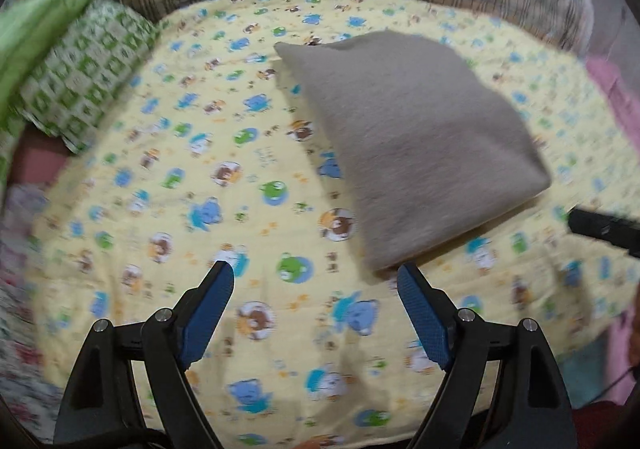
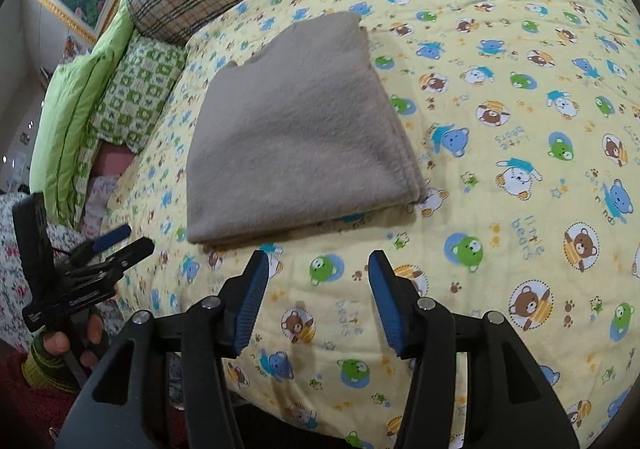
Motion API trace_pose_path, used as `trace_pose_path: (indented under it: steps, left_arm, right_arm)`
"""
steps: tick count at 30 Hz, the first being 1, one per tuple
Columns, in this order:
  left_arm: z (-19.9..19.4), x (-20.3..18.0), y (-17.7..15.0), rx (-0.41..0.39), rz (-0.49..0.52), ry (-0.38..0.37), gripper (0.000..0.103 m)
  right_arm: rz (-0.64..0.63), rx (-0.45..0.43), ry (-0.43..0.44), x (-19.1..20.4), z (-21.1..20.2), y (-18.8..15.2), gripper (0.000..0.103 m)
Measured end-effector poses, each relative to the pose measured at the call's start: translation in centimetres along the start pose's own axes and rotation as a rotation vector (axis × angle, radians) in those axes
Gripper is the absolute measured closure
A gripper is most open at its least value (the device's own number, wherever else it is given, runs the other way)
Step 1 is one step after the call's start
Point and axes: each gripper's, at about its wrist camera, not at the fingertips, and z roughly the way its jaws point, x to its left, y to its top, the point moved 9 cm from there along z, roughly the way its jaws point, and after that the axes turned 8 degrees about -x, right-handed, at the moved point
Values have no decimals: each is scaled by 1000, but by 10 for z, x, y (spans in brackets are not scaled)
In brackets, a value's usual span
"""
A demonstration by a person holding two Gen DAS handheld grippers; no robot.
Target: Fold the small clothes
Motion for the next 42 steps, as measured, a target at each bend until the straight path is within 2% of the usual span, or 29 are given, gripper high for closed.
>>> trace_pose_path:
  steps: [2,11,22,27,30,31,42]
  left_arm:
    - [-1,-1,3,-13,15,5,19]
    - [-5,-3,21,-32,-49,-23,19]
    - [2,-11,38,-30,-89,-70,19]
    - [5,-16,45,-35,-93,-97,19]
    - [7,-17,50,-39,-105,-117,19]
    - [8,-17,52,-41,-112,-126,19]
    - [25,-12,68,-28,-138,-131,19]
  right_arm:
    - [-28,-1,6,6,1,1,50]
    - [-145,9,2,22,-2,14,49]
    - [-178,-1,8,28,-1,28,47]
    - [-179,-5,14,30,4,36,45]
    - [-183,-10,20,32,8,43,32]
    - [-183,-16,25,32,9,47,31]
    - [-81,-57,-7,3,33,102,31]
